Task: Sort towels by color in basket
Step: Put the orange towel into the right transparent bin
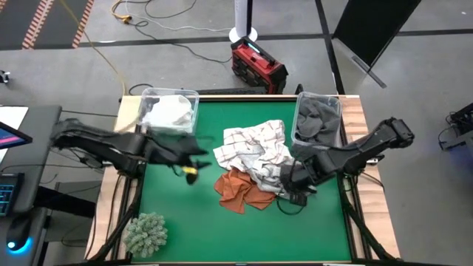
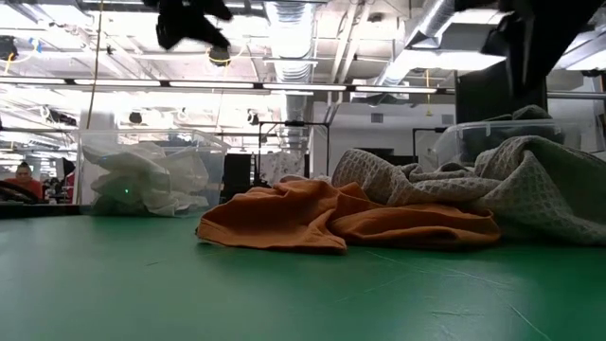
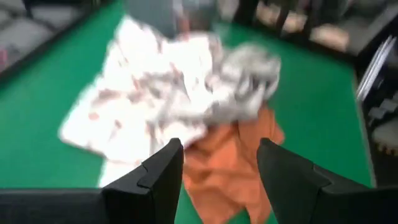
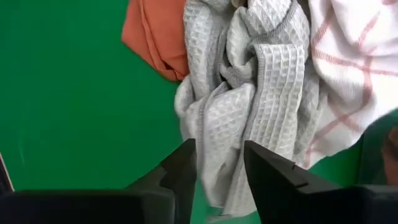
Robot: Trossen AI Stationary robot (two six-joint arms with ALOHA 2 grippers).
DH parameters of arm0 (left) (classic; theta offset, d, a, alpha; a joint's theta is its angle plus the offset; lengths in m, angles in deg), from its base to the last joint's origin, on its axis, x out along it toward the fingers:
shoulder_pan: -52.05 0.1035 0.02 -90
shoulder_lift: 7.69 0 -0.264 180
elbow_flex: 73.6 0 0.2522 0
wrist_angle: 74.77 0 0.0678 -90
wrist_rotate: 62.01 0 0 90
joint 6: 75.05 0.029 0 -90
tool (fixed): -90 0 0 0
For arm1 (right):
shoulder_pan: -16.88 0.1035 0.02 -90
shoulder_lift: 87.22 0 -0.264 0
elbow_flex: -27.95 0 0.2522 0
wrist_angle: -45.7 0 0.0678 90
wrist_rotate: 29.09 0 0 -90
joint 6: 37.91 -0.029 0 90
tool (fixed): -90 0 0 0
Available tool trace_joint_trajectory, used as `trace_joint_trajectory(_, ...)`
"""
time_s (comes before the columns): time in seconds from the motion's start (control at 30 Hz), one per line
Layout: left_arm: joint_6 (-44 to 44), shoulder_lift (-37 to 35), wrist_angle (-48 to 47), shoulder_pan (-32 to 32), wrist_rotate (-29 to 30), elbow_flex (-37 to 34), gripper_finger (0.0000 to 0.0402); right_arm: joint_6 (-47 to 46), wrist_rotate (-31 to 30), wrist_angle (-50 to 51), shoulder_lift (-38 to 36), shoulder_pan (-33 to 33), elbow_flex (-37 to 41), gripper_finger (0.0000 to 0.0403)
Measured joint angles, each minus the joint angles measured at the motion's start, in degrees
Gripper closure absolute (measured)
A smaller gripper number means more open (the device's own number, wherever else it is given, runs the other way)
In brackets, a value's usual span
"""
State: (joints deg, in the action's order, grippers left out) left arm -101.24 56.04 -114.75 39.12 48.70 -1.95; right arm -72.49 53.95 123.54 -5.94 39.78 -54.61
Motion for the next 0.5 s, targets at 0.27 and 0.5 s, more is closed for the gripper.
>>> trace_joint_trajectory(0.27, -11.07, 17.54, 4.43, -5.36, -0.43, 0.0, 0.0207, -7.56, -7.46, -3.69, -0.48, 5.97, 0.0, 0.0258)
trace_joint_trajectory(0.5, -22.99, 23.58, 7.61, -9.23, -1.65, 1.84, 0.0207, -5.9, -8.66, -20.28, -0.32, 6.01, 0.0, 0.0233)
